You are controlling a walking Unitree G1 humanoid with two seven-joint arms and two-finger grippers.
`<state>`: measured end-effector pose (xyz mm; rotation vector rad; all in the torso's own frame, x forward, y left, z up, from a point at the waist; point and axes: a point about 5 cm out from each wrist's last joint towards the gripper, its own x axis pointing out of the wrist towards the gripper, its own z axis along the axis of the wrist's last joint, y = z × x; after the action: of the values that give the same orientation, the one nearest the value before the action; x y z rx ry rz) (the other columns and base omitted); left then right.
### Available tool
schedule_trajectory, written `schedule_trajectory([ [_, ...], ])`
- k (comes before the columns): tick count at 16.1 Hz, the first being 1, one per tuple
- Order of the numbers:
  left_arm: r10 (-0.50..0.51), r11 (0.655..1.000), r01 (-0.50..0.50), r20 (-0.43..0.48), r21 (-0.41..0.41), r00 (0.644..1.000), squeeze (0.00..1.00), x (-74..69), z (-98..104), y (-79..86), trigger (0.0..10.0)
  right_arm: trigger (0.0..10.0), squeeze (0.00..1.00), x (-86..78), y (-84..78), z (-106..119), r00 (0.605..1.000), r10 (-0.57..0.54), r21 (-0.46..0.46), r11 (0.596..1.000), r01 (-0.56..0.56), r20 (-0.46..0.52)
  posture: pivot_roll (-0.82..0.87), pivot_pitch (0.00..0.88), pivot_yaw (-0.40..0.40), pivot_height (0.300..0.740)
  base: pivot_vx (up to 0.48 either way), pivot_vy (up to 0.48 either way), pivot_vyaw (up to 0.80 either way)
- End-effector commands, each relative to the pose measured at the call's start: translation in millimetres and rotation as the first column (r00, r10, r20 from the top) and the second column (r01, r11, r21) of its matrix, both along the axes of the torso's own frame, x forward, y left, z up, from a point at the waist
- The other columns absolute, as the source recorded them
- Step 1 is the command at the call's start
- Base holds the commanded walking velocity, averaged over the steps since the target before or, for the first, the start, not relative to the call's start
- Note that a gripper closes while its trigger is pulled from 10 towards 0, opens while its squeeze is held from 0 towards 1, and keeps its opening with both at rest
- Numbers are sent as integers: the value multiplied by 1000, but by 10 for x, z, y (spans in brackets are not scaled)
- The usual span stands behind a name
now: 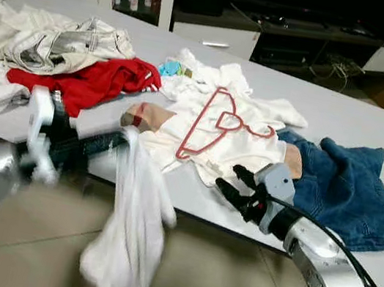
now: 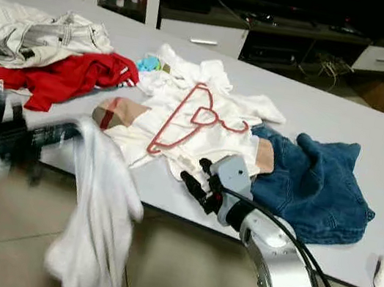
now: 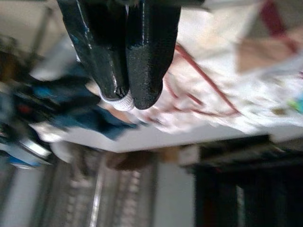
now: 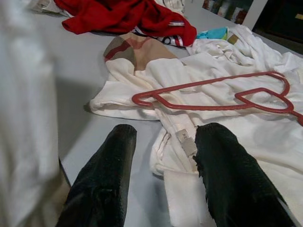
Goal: Hang hanger
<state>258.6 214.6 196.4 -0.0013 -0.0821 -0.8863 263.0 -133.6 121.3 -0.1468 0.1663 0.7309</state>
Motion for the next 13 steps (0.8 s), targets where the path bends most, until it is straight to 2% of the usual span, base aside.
schedule_trajectory([
  [1,58,998,-57,77,-19,995,0,109,138,24,10000,10000,0,49,-65,36,999,-36,12,999,35,4,51,0,-70,740,0,0,0],
  [3,113,993,-107,133,-50,985,0,293,242,2,10000,10000,0,52,-52,63,999,-32,45,998,32,4,44,0,-65,740,0,0,0],
  [7,95,993,-79,194,-90,976,0,510,356,-160,10000,10000,0,29,116,150,998,66,115,991,-67,14,28,0,-55,740,0,0,0],
  [8,89,993,-71,207,-95,974,0,555,387,-187,10000,10000,1000,56,155,186,996,81,138,987,-83,22,27,0,-54,740,0,0,0],
  [10,76,993,-53,226,-104,971,0,610,436,-225,10000,10000,1000,111,220,260,993,112,170,978,-118,43,28,0,-55,740,0,0,0],
  [13,20,996,1,229,-94,973,0,618,427,-277,10000,10000,1000,281,241,313,992,102,152,982,-111,69,33,0,-59,740,0,0,0],
])
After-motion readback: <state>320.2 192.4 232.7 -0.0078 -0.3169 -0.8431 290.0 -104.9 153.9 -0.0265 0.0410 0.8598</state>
